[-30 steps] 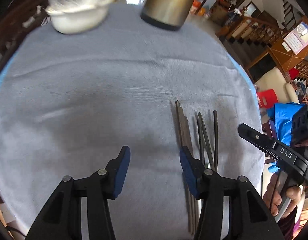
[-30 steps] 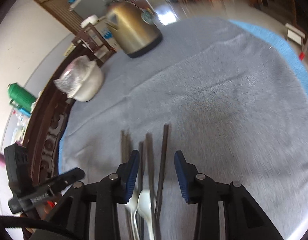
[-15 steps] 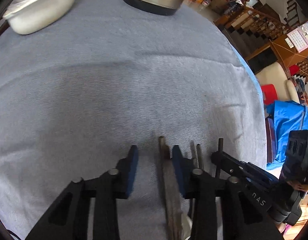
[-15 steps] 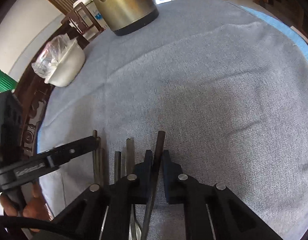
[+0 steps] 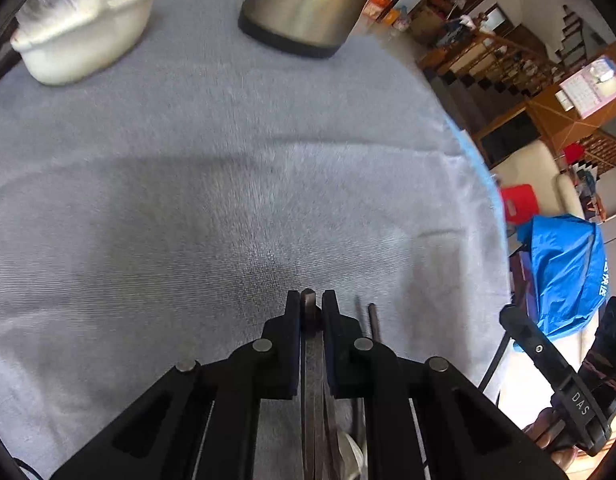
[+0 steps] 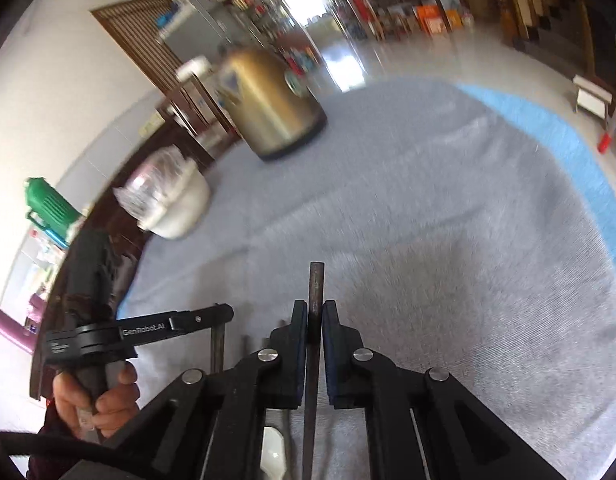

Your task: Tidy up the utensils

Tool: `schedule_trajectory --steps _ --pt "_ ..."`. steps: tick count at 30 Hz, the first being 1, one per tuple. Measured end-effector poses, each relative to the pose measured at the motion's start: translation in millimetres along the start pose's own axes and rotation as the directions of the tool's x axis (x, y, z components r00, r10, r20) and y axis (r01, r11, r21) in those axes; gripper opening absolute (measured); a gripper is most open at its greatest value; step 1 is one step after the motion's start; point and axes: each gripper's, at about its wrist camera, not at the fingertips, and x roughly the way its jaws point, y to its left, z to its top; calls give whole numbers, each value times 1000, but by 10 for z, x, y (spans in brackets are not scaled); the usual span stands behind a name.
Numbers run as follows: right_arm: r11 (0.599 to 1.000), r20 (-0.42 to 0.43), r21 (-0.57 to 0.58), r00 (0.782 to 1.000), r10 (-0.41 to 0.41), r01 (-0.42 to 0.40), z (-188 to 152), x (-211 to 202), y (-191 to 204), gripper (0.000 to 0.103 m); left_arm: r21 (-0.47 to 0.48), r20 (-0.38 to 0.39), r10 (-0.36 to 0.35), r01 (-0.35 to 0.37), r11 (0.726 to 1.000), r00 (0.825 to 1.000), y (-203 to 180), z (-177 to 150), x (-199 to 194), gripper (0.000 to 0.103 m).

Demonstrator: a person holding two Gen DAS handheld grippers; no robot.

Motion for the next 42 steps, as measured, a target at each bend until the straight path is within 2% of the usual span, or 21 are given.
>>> schedule_trajectory --steps 5,11,14,17,21,23,27,30,31,32,34,37,40,42 --pt "999 115 -34 993 37 -33 -121 -381 168 7 49 74 -10 6 999 997 -108 -26 -382 11" --pt "996 198 -76 979 52 -38 -292 -720 337 7 53 108 -27 21 998 994 -220 -166 -560 11" --pt "996 214 -82 975 57 -41 -344 -822 360 7 64 118 26 -34 997 993 -311 -247 -521 10" --pt "996 227 -81 972 54 -37 -373 -902 356 7 55 101 72 -78 995 992 -250 -258 -453 11" --pt "997 240 -69 969 52 -36 -407 -970 292 7 -2 40 150 -150 989 988 -40 -219 -195 12" --pt "997 241 -62 969 49 -35 -427 -977 243 7 -29 -10 159 -160 987 987 55 -169 -13 13" --pt "999 231 -28 972 46 -41 -394 -934 140 7 -14 -53 189 -190 982 981 28 -88 252 17" --pt "999 235 -25 971 48 -43 -370 -964 141 7 -16 -72 211 -212 977 975 25 -47 400 17" --pt "999 243 -31 969 51 -45 -363 -1003 150 7 -9 -47 214 -215 977 976 3 -39 376 17" --pt "998 251 -36 966 54 -46 -363 -1042 160 7 5 -38 213 -213 977 976 -17 -32 359 5" --pt "997 270 -48 961 65 -53 -364 -1134 188 7 6 -28 217 -217 976 976 -28 -45 317 6" --pt "996 295 -58 952 81 -66 -409 -1270 243 7 25 51 229 -230 973 972 -111 -124 69 5" --pt "994 338 -88 937 93 -67 -488 -1452 359 7 44 143 214 -222 974 966 -262 -241 -348 5" --pt "991 384 -123 918 101 -58 -569 -1619 474 7 57 232 187 -205 977 954 -397 -348 -746 5"
